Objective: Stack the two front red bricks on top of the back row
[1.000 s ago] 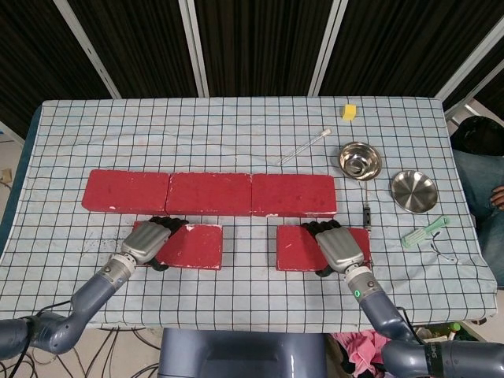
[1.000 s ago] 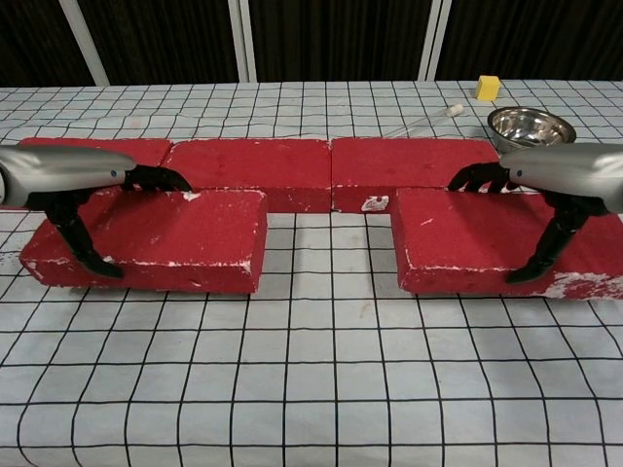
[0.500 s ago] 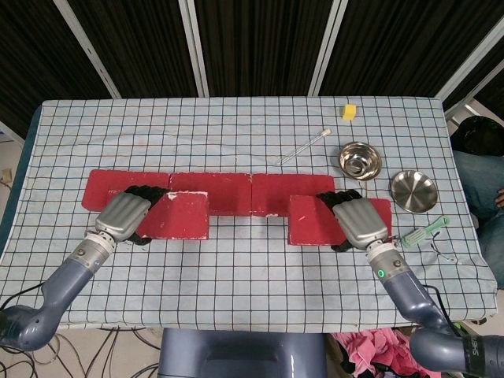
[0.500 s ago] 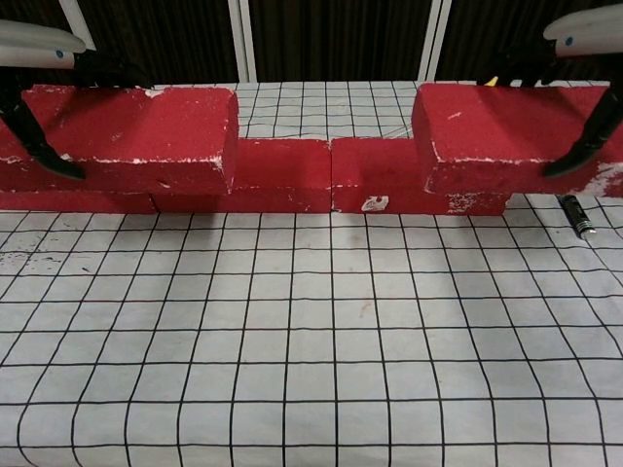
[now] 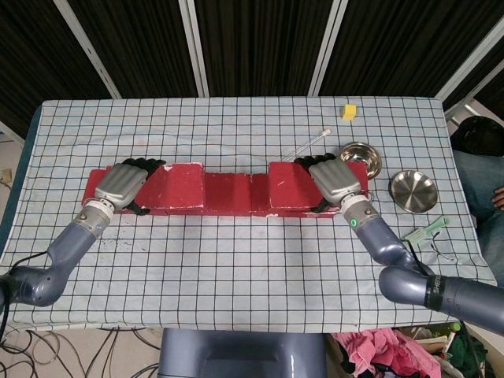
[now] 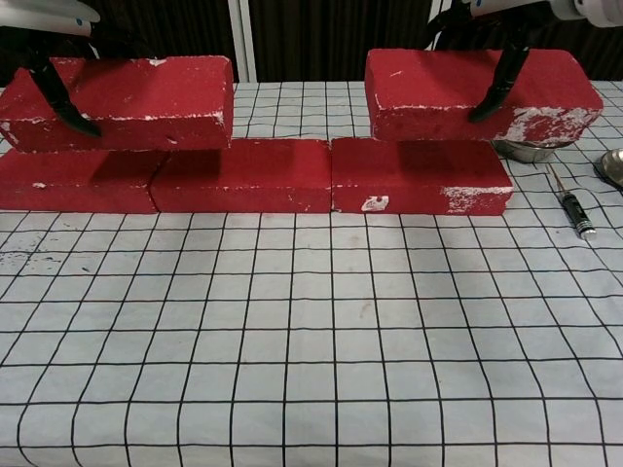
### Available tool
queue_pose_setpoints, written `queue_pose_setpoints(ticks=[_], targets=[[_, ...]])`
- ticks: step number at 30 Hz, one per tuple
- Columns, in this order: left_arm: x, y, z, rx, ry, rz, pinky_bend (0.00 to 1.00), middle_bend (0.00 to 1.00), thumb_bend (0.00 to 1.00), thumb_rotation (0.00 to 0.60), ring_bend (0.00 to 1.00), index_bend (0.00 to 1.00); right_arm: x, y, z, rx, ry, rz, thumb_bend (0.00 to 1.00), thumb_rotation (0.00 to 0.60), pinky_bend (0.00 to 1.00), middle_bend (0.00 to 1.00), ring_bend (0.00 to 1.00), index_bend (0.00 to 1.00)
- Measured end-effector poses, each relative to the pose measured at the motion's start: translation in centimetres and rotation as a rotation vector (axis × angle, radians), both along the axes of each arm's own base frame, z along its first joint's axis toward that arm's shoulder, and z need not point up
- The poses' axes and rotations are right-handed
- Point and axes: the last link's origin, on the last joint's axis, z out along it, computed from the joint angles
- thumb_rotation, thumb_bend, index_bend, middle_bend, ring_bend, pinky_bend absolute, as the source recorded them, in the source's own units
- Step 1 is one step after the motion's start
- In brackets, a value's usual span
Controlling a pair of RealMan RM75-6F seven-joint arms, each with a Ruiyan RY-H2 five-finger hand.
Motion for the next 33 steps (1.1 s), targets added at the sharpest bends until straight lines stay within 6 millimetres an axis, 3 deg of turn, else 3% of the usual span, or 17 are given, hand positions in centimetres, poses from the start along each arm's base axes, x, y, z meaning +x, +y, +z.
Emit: queue_pose_setpoints(ticks=[5, 11, 24, 33], targets=[[-0.8, 1.6, -0.3, -0.008, -0.006, 0.020, 0.24, 0.16, 0.24, 0.600, 0.10, 0.13, 0.4, -2.4, -1.8, 0.014, -0.001, -0.026, 0.14, 0.600, 0.15, 0.17, 0.17, 0.13], [-1.3, 3.2, -1.4, -0.019, -0.002, 0.016, 0.24, 0.16, 0.24, 0.600, 0.10, 0.13, 0.3, -3.7, -3.8, 0.062, 0.011, -0.054, 0.14, 0.600, 0.15, 0.17, 0.17, 0.13], [-1.9, 5.7, -4.3, -0.054, -0.051, 0.048, 0.23, 0.16, 0.24, 0.600, 0.10, 0.13, 1.1, -4.5, -5.4, 0.108, -0.049, -0.079, 0.14, 0.600, 0.15, 0.17, 0.17, 0.13], [-1.9, 6.0, -4.4, -0.065, -0.065, 0.041, 0.23, 0.16, 0.23, 0.600, 0.10, 0.13, 2.4, -4.3, -6.7, 0.112, -0.055, -0.041, 0.14, 0.600, 0.15, 0.17, 0.17, 0.13]])
